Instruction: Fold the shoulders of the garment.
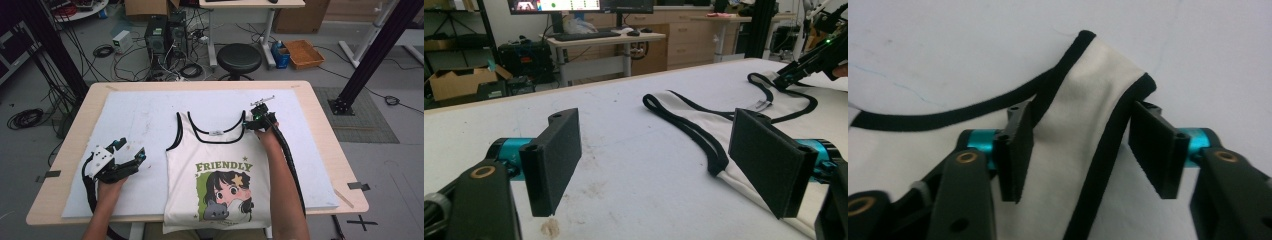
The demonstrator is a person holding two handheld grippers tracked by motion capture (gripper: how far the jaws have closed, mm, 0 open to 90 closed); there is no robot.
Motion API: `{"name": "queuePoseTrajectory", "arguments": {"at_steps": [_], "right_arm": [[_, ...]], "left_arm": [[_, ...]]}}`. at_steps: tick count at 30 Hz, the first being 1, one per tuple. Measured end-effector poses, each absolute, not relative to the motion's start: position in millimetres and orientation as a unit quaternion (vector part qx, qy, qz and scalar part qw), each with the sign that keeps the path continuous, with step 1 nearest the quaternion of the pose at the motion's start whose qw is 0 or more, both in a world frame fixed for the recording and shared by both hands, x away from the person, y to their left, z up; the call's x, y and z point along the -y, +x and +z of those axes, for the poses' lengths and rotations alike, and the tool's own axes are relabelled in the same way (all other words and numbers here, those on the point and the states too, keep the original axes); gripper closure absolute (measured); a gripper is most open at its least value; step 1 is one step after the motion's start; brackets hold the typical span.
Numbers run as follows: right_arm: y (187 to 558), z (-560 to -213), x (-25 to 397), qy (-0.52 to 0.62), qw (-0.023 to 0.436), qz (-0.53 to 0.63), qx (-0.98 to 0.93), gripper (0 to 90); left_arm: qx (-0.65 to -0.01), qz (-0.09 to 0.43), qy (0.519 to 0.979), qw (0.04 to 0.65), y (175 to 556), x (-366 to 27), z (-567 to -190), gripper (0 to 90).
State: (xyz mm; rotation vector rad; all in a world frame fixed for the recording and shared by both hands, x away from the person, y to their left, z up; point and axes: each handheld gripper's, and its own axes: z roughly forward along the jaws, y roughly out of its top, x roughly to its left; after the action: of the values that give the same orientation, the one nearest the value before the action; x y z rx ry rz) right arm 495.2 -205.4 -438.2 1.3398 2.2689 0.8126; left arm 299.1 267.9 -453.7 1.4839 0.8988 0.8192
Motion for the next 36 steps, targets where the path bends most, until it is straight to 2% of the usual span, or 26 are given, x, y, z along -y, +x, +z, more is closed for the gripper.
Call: {"name": "queuePoseTrajectory", "arguments": {"at_steps": [1,4,5,6,8,18,25,33,36], "right_arm": [[496.9,-438.7,204.9,0.475,0.184,0.297,-0.808,54.7],[499.0,-440.6,204.9,0.474,0.174,0.313,-0.804,63.2],[499.3,-440.9,206.0,0.477,0.173,0.316,-0.802,69.8],[499.2,-440.2,207.4,0.478,0.170,0.318,-0.801,82.9],[498.6,-439.1,208.0,0.477,0.161,0.321,-0.803,85.6],[472.7,-414.4,204.1,0.413,0.207,0.373,-0.805,86.5],[437.0,-411.1,219.5,0.360,0.209,0.423,-0.805,86.5],[407.2,-414.9,220.3,0.320,0.193,0.422,-0.826,85.8],[396.7,-413.4,220.9,0.310,0.154,0.414,-0.842,65.1]], "left_arm": [[-0.383,0.350,0.634,0.574,299.1,-268.0,-453.6,21.2],[-0.383,0.350,0.634,0.574,299.1,-268.0,-453.7,21.3],[-0.383,0.350,0.634,0.574,299.0,-268.0,-453.7,21.2],[-0.383,0.350,0.634,0.574,299.0,-268.0,-453.7,21.2],[-0.382,0.351,0.635,0.573,298.8,-267.8,-453.6,21.3],[-0.381,0.352,0.634,0.574,298.6,-268.0,-453.7,21.2],[-0.381,0.351,0.634,0.574,298.6,-268.0,-453.7,21.2],[-0.381,0.351,0.634,0.574,298.5,-267.3,-453.8,21.3],[-0.382,0.351,0.634,0.574,298.5,-267.4,-453.7,21.2]]}}
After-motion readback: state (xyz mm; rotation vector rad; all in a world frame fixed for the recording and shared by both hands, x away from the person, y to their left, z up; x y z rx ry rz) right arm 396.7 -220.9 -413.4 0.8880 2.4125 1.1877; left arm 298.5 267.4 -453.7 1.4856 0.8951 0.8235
